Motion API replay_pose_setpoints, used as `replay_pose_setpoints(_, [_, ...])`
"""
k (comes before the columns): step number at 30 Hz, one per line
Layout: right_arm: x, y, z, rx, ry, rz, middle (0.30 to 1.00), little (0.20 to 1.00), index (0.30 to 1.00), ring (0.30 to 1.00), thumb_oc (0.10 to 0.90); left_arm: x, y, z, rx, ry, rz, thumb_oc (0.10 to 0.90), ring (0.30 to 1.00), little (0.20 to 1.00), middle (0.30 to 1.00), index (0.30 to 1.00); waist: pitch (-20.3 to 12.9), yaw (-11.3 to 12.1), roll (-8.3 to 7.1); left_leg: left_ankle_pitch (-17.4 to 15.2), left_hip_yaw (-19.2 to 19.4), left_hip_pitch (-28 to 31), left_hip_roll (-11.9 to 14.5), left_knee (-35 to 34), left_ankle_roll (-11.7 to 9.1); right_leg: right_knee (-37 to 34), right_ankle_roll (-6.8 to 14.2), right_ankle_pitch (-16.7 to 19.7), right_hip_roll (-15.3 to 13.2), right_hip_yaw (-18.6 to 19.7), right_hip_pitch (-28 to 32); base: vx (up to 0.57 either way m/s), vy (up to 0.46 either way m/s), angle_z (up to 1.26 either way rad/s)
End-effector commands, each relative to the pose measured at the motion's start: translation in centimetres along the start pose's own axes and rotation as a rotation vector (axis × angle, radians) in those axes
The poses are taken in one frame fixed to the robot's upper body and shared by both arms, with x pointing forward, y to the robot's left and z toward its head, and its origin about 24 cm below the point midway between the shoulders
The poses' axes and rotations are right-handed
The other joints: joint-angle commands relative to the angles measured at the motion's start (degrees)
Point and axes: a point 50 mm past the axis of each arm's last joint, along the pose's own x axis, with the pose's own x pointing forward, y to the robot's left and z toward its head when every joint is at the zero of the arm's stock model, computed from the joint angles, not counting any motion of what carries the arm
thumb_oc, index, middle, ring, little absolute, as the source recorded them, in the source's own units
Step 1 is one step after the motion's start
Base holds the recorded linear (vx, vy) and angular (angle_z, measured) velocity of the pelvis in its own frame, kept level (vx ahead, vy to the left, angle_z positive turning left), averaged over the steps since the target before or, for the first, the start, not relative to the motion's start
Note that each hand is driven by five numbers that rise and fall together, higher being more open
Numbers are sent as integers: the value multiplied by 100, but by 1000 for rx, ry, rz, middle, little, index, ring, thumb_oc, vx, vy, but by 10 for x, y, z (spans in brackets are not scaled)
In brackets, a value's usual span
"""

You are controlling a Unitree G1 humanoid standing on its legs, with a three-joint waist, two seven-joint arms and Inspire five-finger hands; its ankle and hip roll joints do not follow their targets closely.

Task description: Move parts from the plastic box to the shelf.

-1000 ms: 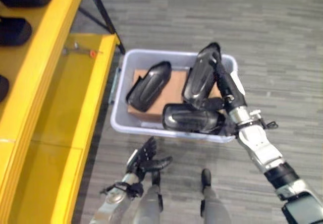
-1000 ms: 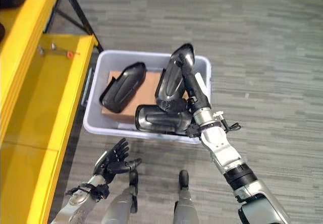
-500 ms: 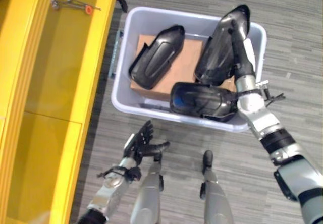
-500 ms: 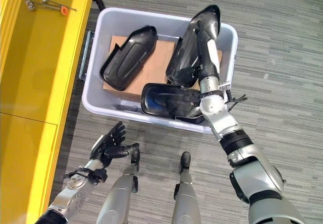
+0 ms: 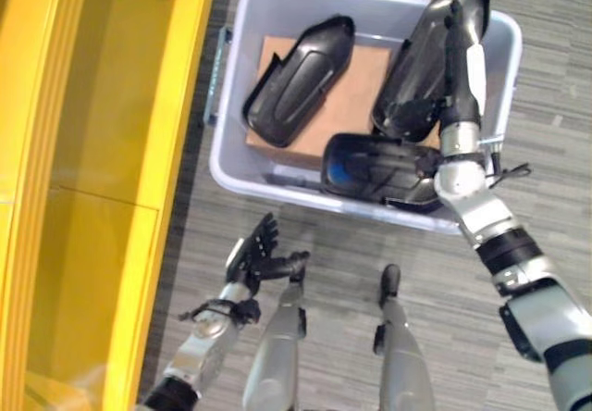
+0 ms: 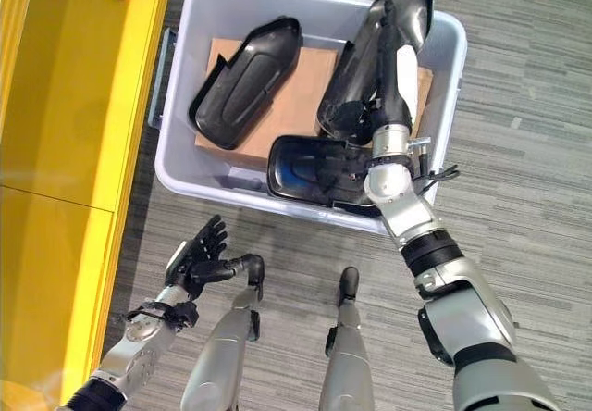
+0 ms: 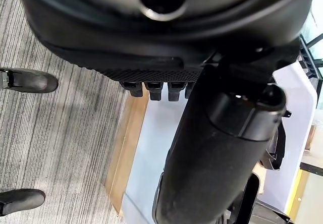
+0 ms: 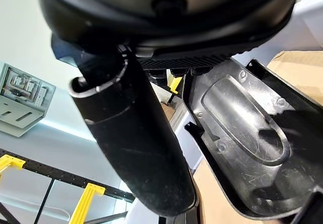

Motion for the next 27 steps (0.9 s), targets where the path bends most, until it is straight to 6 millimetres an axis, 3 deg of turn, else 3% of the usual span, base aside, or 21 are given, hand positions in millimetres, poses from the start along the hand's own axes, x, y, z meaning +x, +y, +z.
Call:
replay_pose_setpoints(1, [29, -27, 61, 46, -254, -154, 1000, 1000, 1000, 1000, 900, -5, -17, 17, -30, -125, -65, 900, 1000, 1000, 1000, 1000, -351, 72, -9, -577, 90, 28, -24, 661, 126, 1148, -64, -586, -74, 269, -333, 14, 13, 3])
replay_pose_setpoints(14, [36, -27, 68, 86, -246, -214, 1000, 1000, 1000, 1000, 900, -2, -23, 21, -29, -142, -71, 900, 1000, 1000, 1000, 1000, -250, 148, 66, -669, 58, -252, -136, 849, 170, 1166, -68, -592, -112, 251, -471, 1, 1, 0])
replay_pose_setpoints(27, [34, -13, 66, 154, -212, -232, 1000, 1000, 1000, 1000, 900, 2, -26, 27, -18, -169, -67, 900, 1000, 1000, 1000, 1000, -162, 198, 116, -757, 40, -497, -238, 1030, 227, 1156, -53, -553, -151, 247, -577, 1, 4, 1])
